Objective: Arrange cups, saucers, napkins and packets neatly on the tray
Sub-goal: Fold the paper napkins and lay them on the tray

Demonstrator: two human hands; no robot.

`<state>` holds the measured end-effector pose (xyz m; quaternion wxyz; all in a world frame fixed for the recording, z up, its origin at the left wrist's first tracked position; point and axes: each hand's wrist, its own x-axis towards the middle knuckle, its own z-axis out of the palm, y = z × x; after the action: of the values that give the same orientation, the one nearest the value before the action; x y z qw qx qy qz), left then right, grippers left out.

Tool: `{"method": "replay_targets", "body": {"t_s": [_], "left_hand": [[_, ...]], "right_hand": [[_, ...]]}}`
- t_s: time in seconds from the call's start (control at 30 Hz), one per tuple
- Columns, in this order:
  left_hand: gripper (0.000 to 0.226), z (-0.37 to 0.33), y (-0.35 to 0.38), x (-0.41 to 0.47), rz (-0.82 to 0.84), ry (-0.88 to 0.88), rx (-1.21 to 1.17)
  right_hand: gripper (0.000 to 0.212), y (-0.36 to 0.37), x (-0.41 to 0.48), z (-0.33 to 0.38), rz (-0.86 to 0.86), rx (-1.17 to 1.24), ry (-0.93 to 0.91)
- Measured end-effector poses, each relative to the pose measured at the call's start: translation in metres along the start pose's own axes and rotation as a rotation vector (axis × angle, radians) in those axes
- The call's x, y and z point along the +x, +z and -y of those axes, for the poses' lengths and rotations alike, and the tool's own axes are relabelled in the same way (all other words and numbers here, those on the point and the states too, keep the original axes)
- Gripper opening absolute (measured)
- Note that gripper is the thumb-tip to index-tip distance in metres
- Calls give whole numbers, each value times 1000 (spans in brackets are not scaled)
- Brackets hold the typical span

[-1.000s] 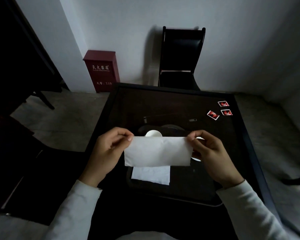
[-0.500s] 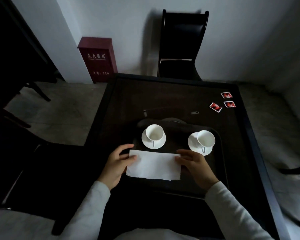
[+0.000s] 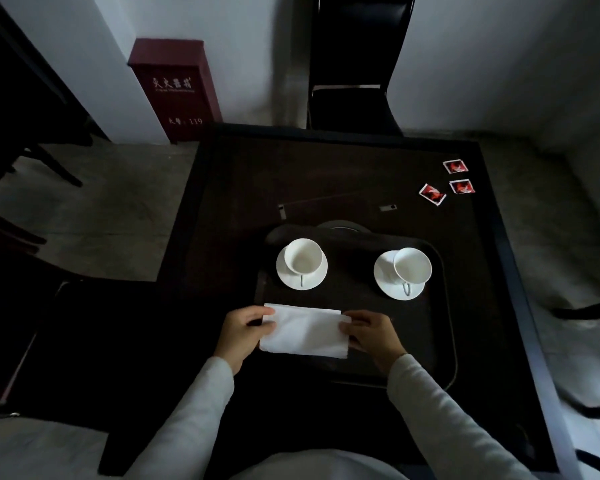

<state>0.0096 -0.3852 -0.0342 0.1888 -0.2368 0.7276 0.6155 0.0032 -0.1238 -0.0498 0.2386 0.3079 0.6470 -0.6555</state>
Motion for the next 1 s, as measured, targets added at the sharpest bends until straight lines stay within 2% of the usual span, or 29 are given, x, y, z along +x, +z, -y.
{"method": "replay_targets", "body": {"t_s": [0.13,0.27,0.47,1.0], "left_hand": [[35,7,3,12,16,-5,102],[37,15,3,21,4,-16,193],[45,21,7,32,-5,-60,230],[51,32,3,43,-42,-35,348]], "right_hand": [[35,-2,14,-6,-23,-54,23],[33,-5,28,-10,-53,-152,35],[37,-1,40,-14,-76,-225,48],[25,4,51,-20,-77,-284,40]]}}
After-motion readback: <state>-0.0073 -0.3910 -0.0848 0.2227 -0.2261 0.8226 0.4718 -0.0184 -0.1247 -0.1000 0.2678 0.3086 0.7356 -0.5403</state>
